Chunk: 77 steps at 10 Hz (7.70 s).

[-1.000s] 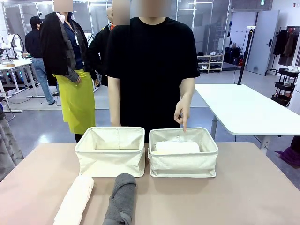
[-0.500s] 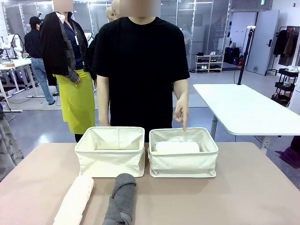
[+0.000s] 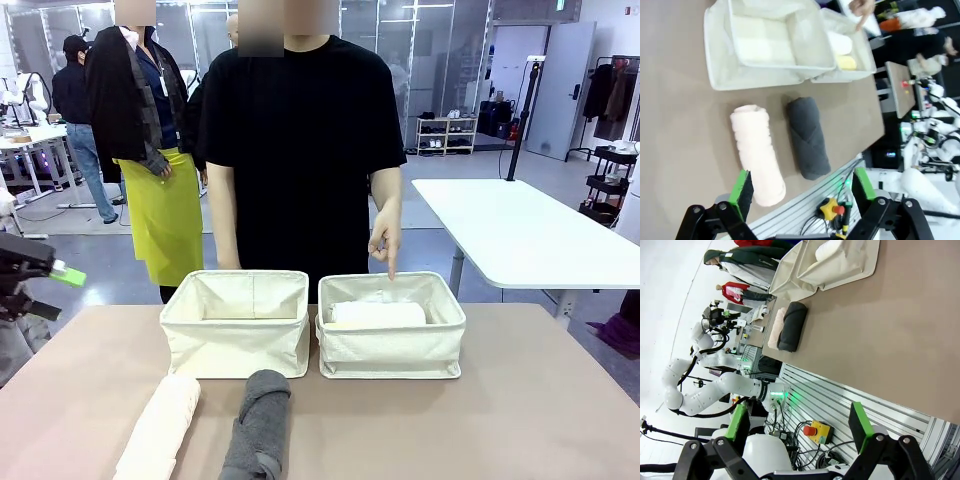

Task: Divide the towels into two baskets.
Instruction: Pick up one hotel-folded towel from the bottom of the table and place it in the Fabric basket indicated by the person.

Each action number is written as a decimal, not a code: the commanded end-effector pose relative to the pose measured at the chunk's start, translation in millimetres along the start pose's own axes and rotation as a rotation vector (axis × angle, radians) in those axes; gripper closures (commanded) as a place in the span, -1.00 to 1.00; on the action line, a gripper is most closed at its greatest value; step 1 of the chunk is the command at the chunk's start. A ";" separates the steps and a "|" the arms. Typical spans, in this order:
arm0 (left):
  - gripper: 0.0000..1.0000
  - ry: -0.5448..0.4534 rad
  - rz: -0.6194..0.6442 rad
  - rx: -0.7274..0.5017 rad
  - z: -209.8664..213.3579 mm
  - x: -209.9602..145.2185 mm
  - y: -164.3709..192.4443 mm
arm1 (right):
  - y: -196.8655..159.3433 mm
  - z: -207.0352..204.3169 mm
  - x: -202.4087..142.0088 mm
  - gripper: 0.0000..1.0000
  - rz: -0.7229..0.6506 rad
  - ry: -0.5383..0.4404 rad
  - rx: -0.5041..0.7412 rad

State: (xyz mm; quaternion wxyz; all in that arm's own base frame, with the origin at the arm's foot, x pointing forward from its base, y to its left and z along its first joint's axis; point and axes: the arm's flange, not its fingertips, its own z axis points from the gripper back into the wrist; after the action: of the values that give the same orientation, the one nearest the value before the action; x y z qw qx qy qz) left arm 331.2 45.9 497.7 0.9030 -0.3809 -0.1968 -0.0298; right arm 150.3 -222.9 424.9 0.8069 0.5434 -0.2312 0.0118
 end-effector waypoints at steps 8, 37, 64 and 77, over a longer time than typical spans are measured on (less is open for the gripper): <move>-1.00 0.348 0.049 0.440 -151.6 -119.7 -3.6 | 2.0 0.8 0.2 -1.00 0.014 -0.005 0.006; -0.39 0.416 0.063 0.742 -266.0 -60.1 -12.9 | 2.0 0.8 0.2 -1.00 0.014 -0.005 0.006; 0.23 0.622 -1.724 0.408 -321.5 65.5 -318.6 | 2.0 0.8 0.2 -1.00 0.014 -0.005 0.006; 0.23 0.717 -1.740 0.327 -503.6 137.5 -318.7 | 2.0 0.8 0.2 -1.00 0.014 -0.005 0.006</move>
State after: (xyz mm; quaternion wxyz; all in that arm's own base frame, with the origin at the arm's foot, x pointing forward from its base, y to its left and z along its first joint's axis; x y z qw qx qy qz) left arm 559.3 -510.0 436.7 0.6135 0.0865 -0.1290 -0.7743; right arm 150.9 -223.1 424.4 0.8065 0.5439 -0.2314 0.0124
